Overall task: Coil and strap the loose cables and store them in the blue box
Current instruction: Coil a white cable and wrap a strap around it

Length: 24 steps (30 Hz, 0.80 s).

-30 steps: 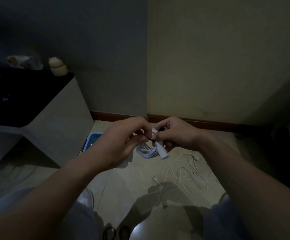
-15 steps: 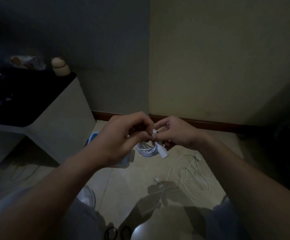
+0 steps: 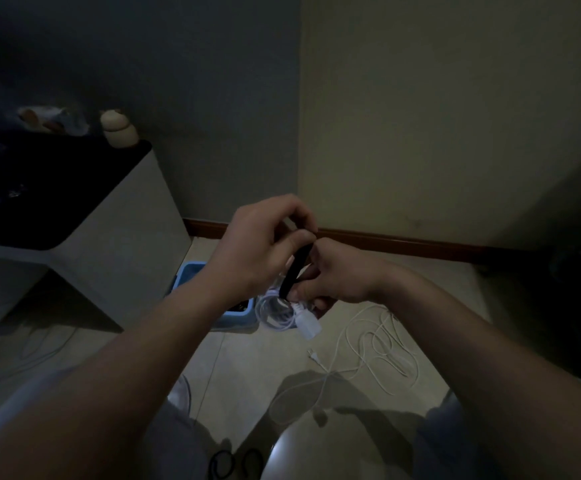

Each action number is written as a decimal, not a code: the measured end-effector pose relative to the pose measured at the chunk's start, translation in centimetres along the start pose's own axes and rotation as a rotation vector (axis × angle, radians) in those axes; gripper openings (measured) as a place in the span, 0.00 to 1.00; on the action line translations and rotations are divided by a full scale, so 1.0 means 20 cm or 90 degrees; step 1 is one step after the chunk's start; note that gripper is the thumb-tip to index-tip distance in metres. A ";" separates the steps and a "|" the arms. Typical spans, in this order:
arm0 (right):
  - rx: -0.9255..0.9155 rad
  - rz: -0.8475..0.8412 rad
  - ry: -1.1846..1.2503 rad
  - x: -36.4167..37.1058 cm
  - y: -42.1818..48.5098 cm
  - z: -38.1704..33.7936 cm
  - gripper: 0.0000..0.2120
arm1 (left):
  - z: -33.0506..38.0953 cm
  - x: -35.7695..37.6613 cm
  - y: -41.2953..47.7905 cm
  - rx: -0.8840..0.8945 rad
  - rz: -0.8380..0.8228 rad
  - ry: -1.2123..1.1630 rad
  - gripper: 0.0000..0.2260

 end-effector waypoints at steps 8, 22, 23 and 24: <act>0.015 -0.102 0.044 0.01 0.02 0.01 0.12 | -0.04 -0.01 -0.01 -0.091 0.044 -0.123 0.08; -0.028 -0.071 0.026 0.06 -0.02 -0.04 0.10 | -0.10 0.03 -0.02 -0.142 0.056 -0.031 0.05; -0.027 -0.067 0.032 0.06 -0.02 -0.04 0.09 | -0.11 0.03 -0.02 -0.130 0.059 0.001 0.05; -0.026 -0.064 0.038 0.06 -0.02 -0.04 0.07 | -0.12 0.04 -0.02 -0.114 0.060 0.032 0.05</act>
Point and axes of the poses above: each hand's wrist, its own y-axis towards the middle knuckle, its own x-axis out of the palm, z = x × y, the point moved 3 cm from there along y, towards the middle knuckle, and after that the axes turned 15 degrees about x, right-handed, at the moved point
